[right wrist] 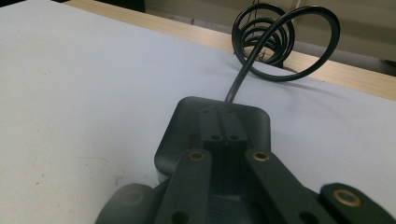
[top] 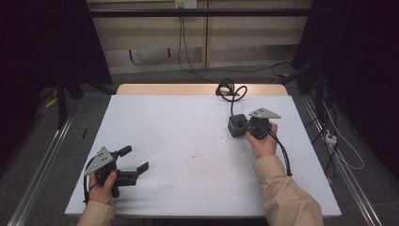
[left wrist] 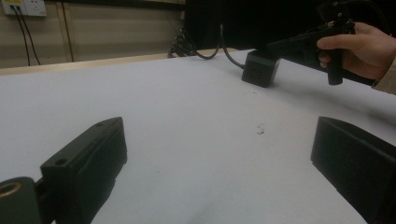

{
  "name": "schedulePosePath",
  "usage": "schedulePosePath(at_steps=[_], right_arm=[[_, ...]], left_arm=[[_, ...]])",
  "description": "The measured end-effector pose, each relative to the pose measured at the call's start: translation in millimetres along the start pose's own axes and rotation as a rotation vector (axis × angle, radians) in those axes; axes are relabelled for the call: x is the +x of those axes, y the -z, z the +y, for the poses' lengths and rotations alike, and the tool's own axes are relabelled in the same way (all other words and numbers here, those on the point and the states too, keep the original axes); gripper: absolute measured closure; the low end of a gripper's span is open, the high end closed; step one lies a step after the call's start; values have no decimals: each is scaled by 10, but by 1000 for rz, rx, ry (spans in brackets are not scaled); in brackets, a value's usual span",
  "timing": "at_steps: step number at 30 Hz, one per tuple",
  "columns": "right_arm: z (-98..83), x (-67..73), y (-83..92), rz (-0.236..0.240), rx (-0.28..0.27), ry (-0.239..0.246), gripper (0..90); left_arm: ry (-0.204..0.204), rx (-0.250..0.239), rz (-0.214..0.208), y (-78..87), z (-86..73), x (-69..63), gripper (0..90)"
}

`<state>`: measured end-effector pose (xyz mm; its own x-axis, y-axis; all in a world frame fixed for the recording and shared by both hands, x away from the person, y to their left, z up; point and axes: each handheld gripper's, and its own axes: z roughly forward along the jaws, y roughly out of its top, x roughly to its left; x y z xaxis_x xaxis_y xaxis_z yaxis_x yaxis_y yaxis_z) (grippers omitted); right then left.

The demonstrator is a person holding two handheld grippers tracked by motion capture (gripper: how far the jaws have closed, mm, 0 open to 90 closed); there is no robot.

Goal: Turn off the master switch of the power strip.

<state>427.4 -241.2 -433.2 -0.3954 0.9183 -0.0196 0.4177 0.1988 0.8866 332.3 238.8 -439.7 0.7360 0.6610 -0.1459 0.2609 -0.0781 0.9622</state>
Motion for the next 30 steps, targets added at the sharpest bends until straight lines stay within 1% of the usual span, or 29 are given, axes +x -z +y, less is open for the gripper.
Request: schedulePosePath(at_steps=[2, 4, 6, 13, 16, 17, 18, 21, 22, 25, 26, 27, 30], right_arm=[[1, -2, 3, -9, 2, 9, 900], [0, -11, 5, -8, 2, 0, 900], [5, -4, 4, -13, 5, 3, 900], [18, -11, 3, -9, 12, -14, 900], [20, -8, 2, -11, 12, -10, 900], [20, -7, 3, -13, 11, -13, 900], [25, -10, 11, -14, -4, -22, 900], [40, -36, 16, -22, 8, -23, 900], [37, -41, 20, -20, 9, -35, 900], [22, -73, 31, -26, 12, -33, 900], [14, -80, 34, -24, 16, -42, 900], [6, -86, 39, -19, 8, -55, 900], [9, -84, 57, -9, 2, -61, 900]], left_arm=[[0, 1, 1, 0, -1, 3, 35], [2, -1, 2, 1, 0, 4, 35], [1, 0, 2, -1, 0, 9, 34], [2, 0, 1, -7, -1, 10, 34], [3, 1, 1, -5, 0, 8, 34], [4, 0, 1, -3, 0, 8, 35], [0, 0, 0, -1, 2, 11, 35], [6, 0, 1, 0, 1, 8, 35], [2, -1, 1, 1, 2, 11, 35], [6, -3, 1, 2, 1, 11, 35], [5, -2, 1, 2, 1, 13, 34], [5, -3, 2, 2, 1, 14, 35], [6, -3, 1, 0, 0, 13, 35]])
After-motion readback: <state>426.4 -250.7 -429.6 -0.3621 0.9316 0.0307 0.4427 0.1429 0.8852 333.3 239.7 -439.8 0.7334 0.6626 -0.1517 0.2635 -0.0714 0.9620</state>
